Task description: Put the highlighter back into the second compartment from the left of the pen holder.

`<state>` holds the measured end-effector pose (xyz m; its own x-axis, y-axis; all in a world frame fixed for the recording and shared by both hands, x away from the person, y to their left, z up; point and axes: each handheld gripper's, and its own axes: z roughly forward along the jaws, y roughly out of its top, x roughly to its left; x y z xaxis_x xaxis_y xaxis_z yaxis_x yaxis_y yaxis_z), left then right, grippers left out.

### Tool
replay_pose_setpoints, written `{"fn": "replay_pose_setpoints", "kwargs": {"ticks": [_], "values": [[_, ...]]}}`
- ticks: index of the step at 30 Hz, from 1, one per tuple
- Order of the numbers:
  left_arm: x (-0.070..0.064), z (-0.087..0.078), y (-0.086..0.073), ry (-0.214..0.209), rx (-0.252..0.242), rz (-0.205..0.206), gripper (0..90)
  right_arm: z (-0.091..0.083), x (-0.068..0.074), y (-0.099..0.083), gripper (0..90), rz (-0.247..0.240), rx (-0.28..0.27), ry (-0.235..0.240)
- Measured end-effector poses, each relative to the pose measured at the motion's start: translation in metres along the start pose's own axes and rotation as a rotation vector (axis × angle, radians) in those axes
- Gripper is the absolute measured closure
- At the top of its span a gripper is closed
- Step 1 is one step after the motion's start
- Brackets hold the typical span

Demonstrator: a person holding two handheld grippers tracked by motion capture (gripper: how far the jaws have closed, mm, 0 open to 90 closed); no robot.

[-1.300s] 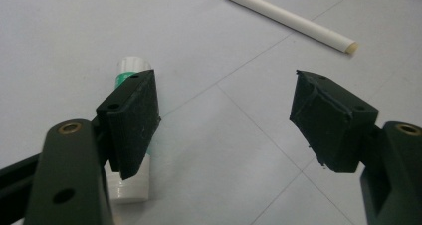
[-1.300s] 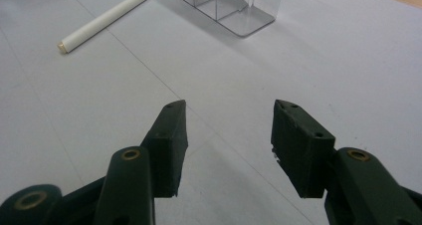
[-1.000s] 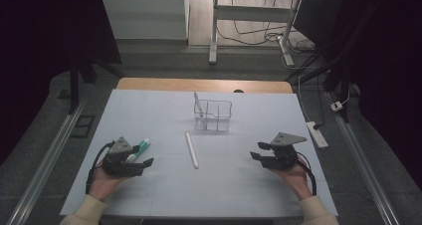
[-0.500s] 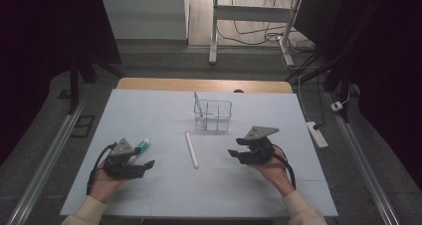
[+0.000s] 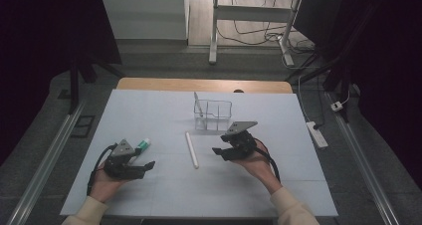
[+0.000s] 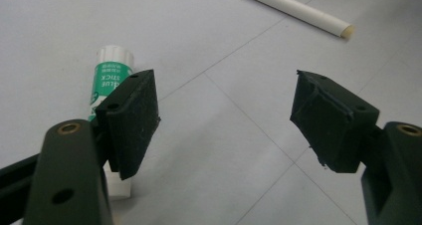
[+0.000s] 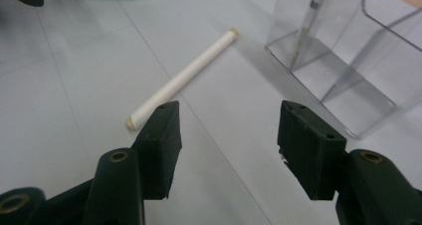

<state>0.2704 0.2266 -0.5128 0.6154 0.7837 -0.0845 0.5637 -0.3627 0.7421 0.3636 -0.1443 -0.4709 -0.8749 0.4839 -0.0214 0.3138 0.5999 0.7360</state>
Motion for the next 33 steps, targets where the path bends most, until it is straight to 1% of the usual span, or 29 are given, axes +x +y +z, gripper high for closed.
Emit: {"fn": "replay_pose_setpoints", "kwargs": {"ticks": [2, 5, 7, 9, 14, 18, 23, 25, 30, 33], "values": [[0.0, 0.0, 0.0, 0.0, 0.0, -0.001, 26.6, 0.005, 0.002, 0.003, 40.6, -0.011, -0.001, -0.005], [0.0, 0.0, -0.001, -0.001, 0.0, 0.0, 26.6, 0.011, 0.006, 0.006, 39.9, -0.026, 0.025, -0.018], [0.0, 0.0, -0.001, -0.002, 0.002, 0.0, 26.6, 0.016, 0.009, 0.008, 40.2, -0.039, 0.045, -0.04], [0.0, 0.0, -0.001, -0.003, 0.003, 0.0, 26.6, 0.02, 0.01, 0.009, 40.4, -0.032, 0.048, -0.042], [0.0, 0.001, -0.001, -0.005, 0.005, 0.0, 26.6, 0.028, 0.009, 0.015, 41.0, 0.009, 0.054, -0.023], [0.0, 0.001, -0.002, -0.007, 0.008, 0.0, 26.6, 0.036, 0.008, 0.021, 41.0, 0.029, 0.057, -0.011], [0.0, 0.001, -0.002, -0.01, 0.007, -0.003, 26.7, 0.045, 0.006, 0.026, 41.0, 0.041, 0.072, -0.009], [0.0, 0.002, -0.003, -0.011, 0.01, 0.001, 26.6, 0.048, 0.006, 0.027, 41.0, 0.046, 0.077, -0.008], [-0.001, 0.002, -0.002, -0.009, 0.013, 0.003, 26.6, 0.054, 0.005, 0.032, 41.2, 0.054, 0.088, -0.017], [-0.001, 0.002, -0.002, -0.009, 0.01, 0.0, 26.6, 0.058, 0.005, 0.034, 41.2, 0.049, 0.093, -0.015]]}}
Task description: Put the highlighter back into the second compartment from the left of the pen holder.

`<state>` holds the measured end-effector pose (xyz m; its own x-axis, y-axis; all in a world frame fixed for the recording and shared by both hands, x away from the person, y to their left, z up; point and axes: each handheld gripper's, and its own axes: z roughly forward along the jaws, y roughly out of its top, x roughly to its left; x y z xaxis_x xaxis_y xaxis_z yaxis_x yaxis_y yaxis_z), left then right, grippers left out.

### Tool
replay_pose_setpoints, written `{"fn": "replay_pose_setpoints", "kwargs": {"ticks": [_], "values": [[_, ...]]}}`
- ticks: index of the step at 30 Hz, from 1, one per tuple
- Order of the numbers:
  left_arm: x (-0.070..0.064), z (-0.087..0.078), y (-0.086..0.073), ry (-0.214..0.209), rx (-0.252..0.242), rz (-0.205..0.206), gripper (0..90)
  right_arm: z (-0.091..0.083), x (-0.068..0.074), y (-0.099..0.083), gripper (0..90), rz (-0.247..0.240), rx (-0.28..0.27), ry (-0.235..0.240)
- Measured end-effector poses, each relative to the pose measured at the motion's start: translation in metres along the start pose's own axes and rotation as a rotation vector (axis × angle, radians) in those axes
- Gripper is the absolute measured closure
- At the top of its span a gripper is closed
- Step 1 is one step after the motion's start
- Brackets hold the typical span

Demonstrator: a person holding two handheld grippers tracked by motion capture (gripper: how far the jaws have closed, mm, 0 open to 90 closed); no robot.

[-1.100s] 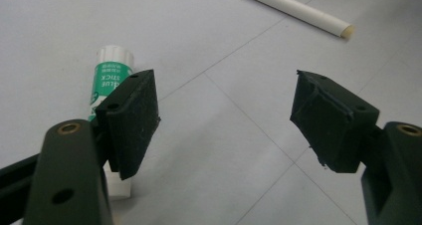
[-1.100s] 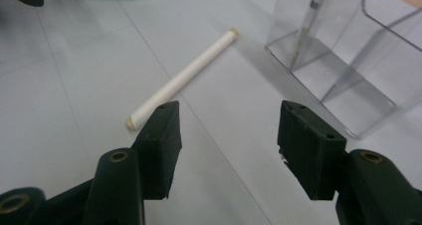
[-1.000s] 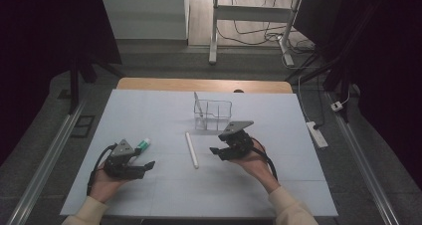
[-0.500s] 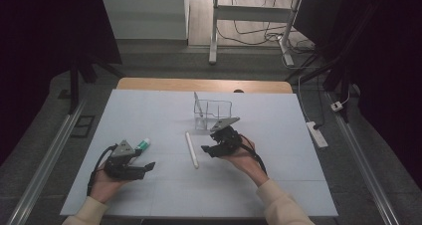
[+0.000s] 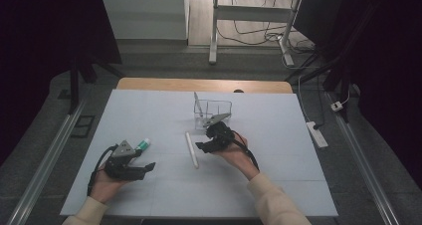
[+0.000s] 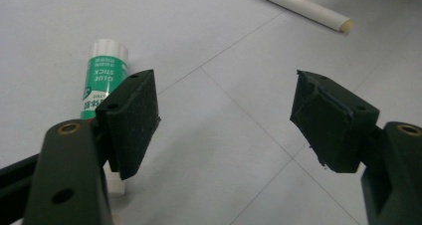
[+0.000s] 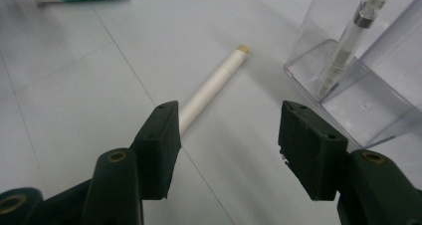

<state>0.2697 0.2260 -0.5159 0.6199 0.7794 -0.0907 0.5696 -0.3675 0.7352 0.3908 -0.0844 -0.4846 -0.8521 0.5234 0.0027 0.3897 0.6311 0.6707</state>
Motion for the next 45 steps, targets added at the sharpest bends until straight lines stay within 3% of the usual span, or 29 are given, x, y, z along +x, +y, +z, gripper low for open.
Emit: {"fn": "replay_pose_setpoints", "kwargs": {"ticks": [45], "values": [[-0.001, 0.004, -0.001, -0.001, 0.016, 0.009, 26.4, 0.059, 0.005, 0.019, 42.3, 0.059, 0.074, 0.009]]}}
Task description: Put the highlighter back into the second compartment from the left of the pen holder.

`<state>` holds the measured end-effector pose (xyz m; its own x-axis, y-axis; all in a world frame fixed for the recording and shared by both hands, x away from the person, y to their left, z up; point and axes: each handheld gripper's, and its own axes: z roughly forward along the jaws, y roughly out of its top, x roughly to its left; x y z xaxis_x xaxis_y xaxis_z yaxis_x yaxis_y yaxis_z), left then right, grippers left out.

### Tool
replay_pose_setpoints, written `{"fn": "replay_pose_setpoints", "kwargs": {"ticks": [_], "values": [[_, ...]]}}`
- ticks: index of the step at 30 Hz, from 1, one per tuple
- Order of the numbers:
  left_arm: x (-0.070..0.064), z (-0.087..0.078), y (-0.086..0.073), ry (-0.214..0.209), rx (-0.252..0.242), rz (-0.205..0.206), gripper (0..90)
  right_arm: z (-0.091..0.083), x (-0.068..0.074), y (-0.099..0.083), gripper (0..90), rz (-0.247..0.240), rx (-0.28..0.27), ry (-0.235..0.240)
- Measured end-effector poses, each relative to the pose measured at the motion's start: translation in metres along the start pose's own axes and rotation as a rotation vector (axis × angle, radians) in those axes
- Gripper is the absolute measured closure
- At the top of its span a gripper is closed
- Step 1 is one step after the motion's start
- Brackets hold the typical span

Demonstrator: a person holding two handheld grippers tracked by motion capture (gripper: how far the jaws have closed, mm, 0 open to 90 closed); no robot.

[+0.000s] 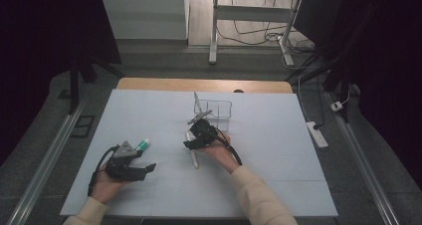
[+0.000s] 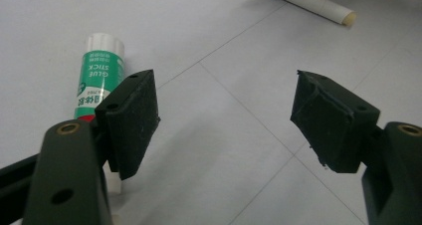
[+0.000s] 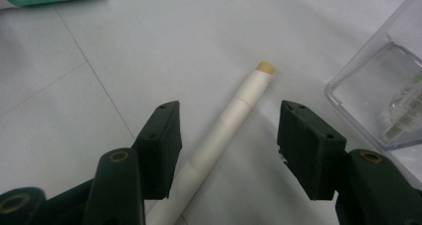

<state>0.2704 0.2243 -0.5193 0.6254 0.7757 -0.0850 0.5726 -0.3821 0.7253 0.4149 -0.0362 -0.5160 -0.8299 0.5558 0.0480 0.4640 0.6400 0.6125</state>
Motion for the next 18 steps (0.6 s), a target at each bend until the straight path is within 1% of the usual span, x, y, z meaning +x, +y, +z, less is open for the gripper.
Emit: {"fn": "replay_pose_setpoints", "kwargs": {"ticks": [2, 4, 5, 8, 10, 12, 13, 14, 16, 18], "values": [[0.0, 0.0, 0.0, 0.0, 0.0, -0.001, 26.4, 0.002, 0.0, 0.0, 42.6, -0.005, 0.004, -0.003], [0.0, 0.0, 0.0, 0.0, 0.0, 0.0, 26.4, 0.004, 0.0, 0.0, 43.0, 0.004, 0.005, -0.002], [0.0, 0.0, 0.0, 0.0, 0.0, 0.001, 26.4, 0.005, 0.0, 0.0, 43.2, -0.002, 0.007, -0.005], [0.0, 0.0, 0.0, 0.001, 0.001, 0.001, 26.3, 0.008, 0.001, 0.001, 44.3, 0.006, 0.013, -0.009], [0.0, 0.0, 0.0, 0.001, 0.001, 0.001, 26.3, 0.01, 0.002, 0.002, 44.8, 0.001, 0.019, -0.013], [0.0, 0.0, 0.0, 0.001, 0.001, 0.001, 26.3, 0.012, 0.004, 0.003, 46.0, -0.005, 0.027, -0.027], [0.0, 0.0, -0.001, 0.001, 0.001, 0.0, 26.3, 0.012, 0.004, 0.004, 47.4, -0.015, 0.028, -0.035], [0.0, 0.0, -0.001, 0.001, 0.001, -0.001, 26.3, 0.012, 0.006, 0.004, 50.0, -0.017, 0.037, -0.049], [0.0, 0.0, -0.001, 0.002, 0.002, -0.002, 26.3, 0.012, 0.006, 0.005, 55.7, -0.029, 0.037, -0.07], [0.0, 0.0, -0.001, 0.001, 0.002, -0.001, 26.3, 0.011, 0.004, 0.005, 61.6, -0.019, 0.042, -0.073]]}}
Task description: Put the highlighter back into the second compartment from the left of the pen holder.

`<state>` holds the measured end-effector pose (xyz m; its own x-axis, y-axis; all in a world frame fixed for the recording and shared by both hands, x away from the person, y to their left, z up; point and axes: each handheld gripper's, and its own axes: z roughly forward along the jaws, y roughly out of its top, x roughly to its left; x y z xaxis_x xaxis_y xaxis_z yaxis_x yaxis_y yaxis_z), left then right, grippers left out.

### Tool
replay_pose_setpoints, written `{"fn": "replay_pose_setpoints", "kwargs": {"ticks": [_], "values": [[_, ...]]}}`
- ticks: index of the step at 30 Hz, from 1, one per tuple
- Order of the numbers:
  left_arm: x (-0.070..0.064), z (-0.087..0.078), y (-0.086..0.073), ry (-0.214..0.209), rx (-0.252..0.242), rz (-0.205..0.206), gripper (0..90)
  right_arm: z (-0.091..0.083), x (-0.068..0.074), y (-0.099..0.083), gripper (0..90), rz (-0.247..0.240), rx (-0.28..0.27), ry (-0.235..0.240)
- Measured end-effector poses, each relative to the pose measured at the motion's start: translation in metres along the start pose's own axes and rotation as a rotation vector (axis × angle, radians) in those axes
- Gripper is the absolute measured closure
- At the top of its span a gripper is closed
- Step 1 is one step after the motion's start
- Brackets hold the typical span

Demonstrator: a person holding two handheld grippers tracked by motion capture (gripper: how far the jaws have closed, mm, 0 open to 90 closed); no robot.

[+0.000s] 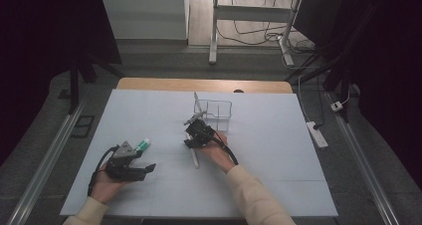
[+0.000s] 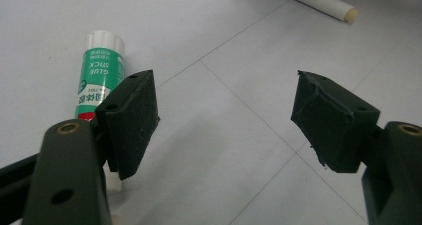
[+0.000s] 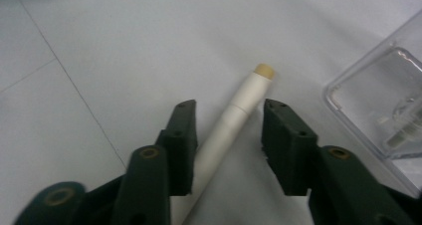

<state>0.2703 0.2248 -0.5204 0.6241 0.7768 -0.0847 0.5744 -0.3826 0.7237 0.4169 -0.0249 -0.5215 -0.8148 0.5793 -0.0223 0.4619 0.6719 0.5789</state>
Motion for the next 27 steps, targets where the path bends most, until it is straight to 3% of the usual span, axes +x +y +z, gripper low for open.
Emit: {"fn": "replay_pose_setpoints", "kwargs": {"ticks": [7, 13, 18, 27], "values": [[0.0, 0.0, 0.0, 0.0, 0.004, 0.003, 26.3, -0.004, -0.002, -0.001, 77.6, 0.003, 0.027, -0.009], [0.0, 0.0, 0.0, 0.0, 0.005, 0.003, 26.3, -0.004, -0.001, 0.0, 78.4, -0.008, 0.037, -0.016], [0.0, 0.0, -0.001, 0.001, 0.005, 0.0, 26.3, -0.006, -0.006, -0.002, 78.5, 0.021, 0.03, 0.014], [0.0, 0.001, 0.0, 0.001, 0.006, 0.003, 26.2, -0.022, -0.011, -0.002, 78.6, 0.023, -0.04, 0.029]]}}
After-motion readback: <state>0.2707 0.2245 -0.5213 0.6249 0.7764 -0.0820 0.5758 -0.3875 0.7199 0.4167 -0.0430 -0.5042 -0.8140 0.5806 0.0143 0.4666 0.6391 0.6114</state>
